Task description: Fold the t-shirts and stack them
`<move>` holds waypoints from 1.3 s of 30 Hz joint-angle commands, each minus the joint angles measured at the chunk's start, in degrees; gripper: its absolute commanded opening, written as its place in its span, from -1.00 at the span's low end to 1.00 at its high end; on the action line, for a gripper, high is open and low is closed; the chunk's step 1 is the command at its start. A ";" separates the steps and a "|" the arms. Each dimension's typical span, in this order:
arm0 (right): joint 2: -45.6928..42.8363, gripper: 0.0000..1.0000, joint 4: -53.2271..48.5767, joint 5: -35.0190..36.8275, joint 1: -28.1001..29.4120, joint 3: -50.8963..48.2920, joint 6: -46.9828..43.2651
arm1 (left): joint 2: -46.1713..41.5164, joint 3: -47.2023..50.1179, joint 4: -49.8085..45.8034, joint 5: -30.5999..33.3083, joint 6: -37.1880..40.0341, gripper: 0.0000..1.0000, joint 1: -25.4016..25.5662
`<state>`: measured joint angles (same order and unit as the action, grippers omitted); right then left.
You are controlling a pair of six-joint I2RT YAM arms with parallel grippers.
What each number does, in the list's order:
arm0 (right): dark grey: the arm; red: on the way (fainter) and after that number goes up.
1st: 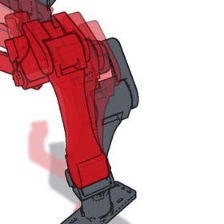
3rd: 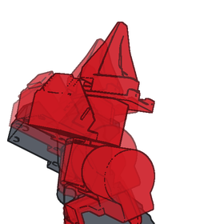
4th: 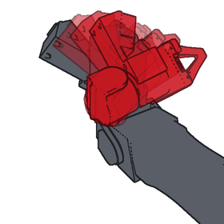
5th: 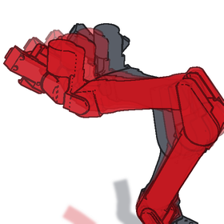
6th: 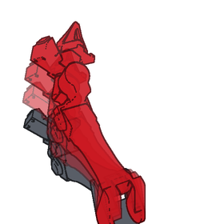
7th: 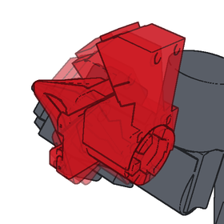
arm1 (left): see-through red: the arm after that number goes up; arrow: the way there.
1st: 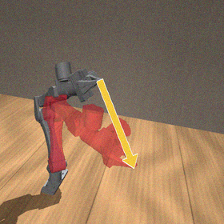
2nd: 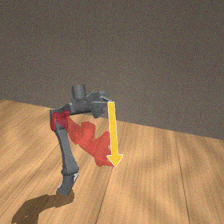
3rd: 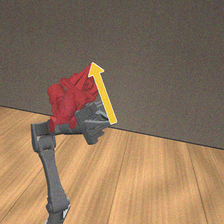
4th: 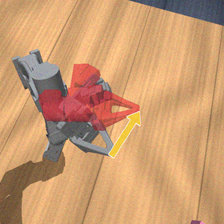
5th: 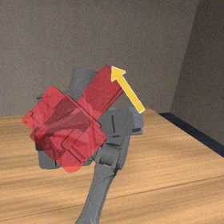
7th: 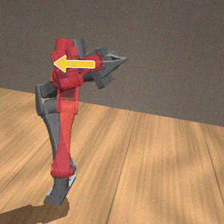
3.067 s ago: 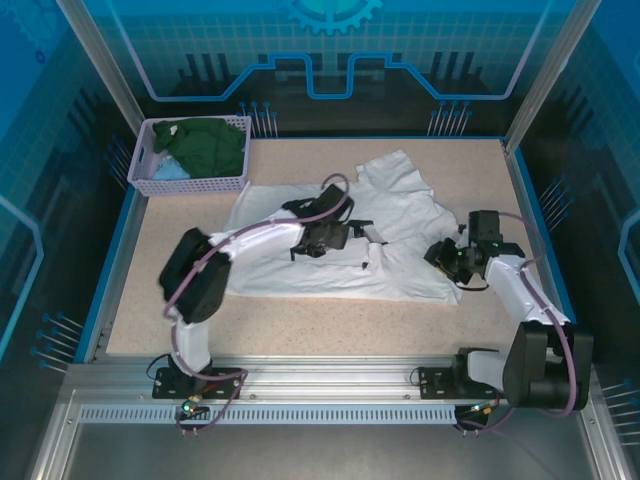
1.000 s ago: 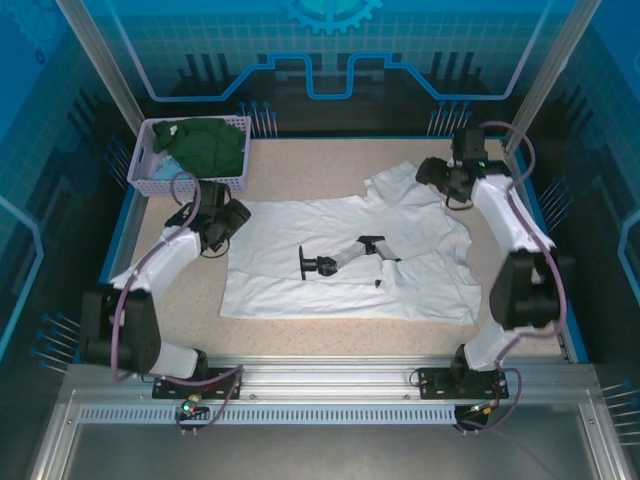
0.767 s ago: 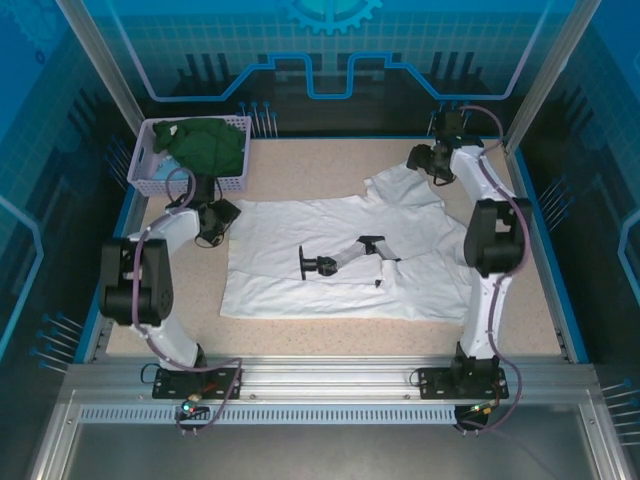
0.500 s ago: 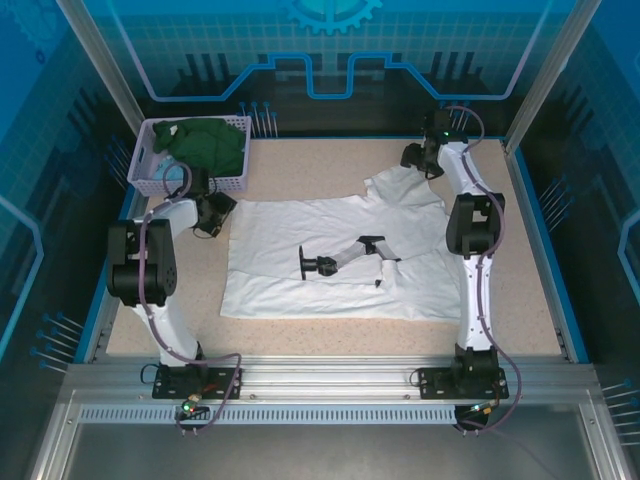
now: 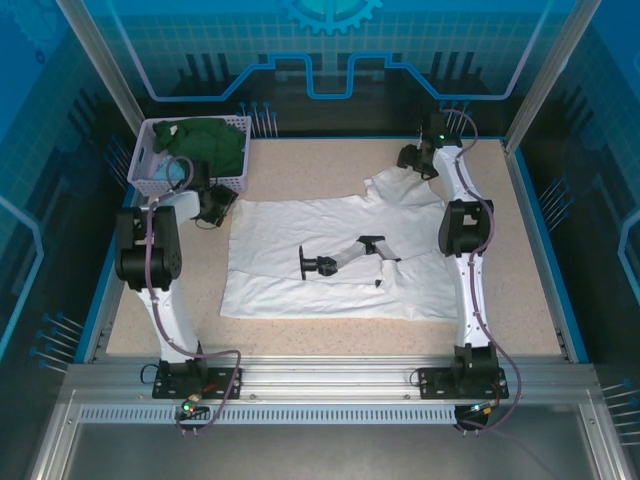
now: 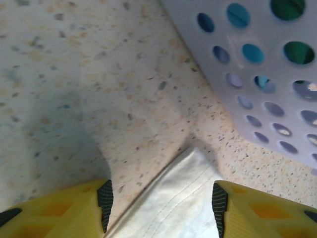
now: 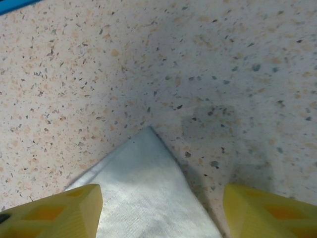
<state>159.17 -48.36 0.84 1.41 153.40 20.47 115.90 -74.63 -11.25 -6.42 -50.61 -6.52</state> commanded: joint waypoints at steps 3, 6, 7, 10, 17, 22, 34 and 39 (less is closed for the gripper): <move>3.54 0.30 0.37 -2.93 0.50 3.36 -1.13 | 3.35 -4.37 -1.68 -2.24 2.44 0.16 0.49; 3.96 0.29 0.53 -2.77 0.75 3.66 -1.14 | 4.71 -6.54 -3.60 -1.48 5.28 0.16 0.97; 4.06 0.25 0.71 -2.94 0.78 3.72 -1.05 | 5.07 -6.96 -3.90 -1.11 6.08 0.15 0.99; 4.30 0.12 1.07 -3.31 0.68 3.96 -0.52 | 6.36 -8.31 -5.26 -0.62 8.35 0.09 1.16; 4.40 -0.28 1.08 -4.34 0.53 4.10 -0.60 | 7.37 -9.27 -5.51 0.39 11.02 -0.11 2.28; 4.31 -0.55 0.81 -4.53 0.61 3.86 -0.89 | 7.16 -9.32 -5.38 1.22 12.30 -0.13 2.95; 1.25 -0.67 3.56 -5.14 0.53 -1.53 -0.52 | 4.81 -5.68 -5.13 4.74 15.28 -0.12 5.59; 0.88 -0.74 4.21 -6.42 0.46 -2.32 -0.34 | 4.48 -5.39 -5.57 5.69 14.41 -0.21 5.71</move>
<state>160.27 -44.40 -2.52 1.43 152.55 19.90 121.05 -81.78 -12.80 -1.26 -36.91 -1.17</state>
